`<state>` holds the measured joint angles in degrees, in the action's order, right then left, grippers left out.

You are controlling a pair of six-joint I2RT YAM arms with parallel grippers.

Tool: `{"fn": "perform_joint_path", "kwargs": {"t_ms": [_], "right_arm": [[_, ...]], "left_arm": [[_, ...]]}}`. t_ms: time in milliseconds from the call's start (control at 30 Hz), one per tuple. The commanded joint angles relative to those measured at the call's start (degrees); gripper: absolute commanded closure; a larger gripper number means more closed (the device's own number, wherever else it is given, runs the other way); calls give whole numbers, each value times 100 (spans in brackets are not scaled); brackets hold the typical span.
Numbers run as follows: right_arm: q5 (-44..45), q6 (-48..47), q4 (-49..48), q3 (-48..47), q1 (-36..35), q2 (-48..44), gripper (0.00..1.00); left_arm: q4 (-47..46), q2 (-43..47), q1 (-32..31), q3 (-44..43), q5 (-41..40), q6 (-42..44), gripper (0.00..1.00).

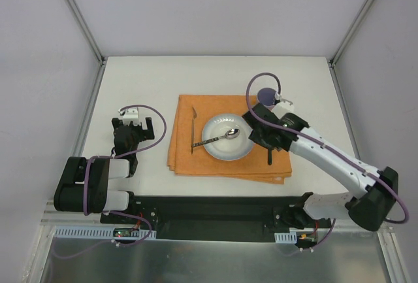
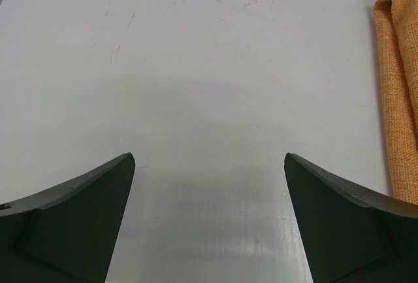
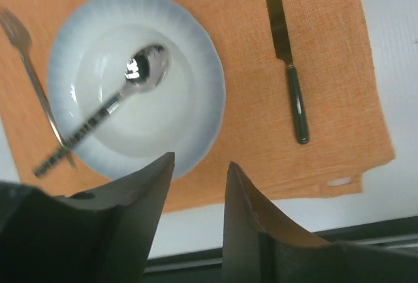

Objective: Set the dinner table for one person
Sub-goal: Pick up the spoon from the napkin.

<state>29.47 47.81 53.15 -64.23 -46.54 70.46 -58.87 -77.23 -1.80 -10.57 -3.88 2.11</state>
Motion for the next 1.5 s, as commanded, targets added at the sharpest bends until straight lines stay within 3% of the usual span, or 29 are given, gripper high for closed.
{"fn": "perform_joint_path", "kwargs": {"t_ms": [0, 167, 400, 833, 1467], "right_arm": [[1043, 3114, 1363, -1299, -249, 1055, 57], [912, 4446, 2663, -2803, -487, 2898, 53], [428, 4834, 2402, -3921, -619, 4237, 53], [709, 5265, 2253, -4080, -883, 4863, 53], [893, 5080, 2033, -4326, -1102, 5294, 48]], "left_arm": [[-283, 86, 31, -68, 124, -88, 1], [-291, 86, 31, -68, 116, -88, 1], [-291, 94, 31, -68, 116, -79, 1], [-283, 94, 31, -68, 124, -88, 1], [-283, 94, 31, -68, 124, -88, 1]]}}
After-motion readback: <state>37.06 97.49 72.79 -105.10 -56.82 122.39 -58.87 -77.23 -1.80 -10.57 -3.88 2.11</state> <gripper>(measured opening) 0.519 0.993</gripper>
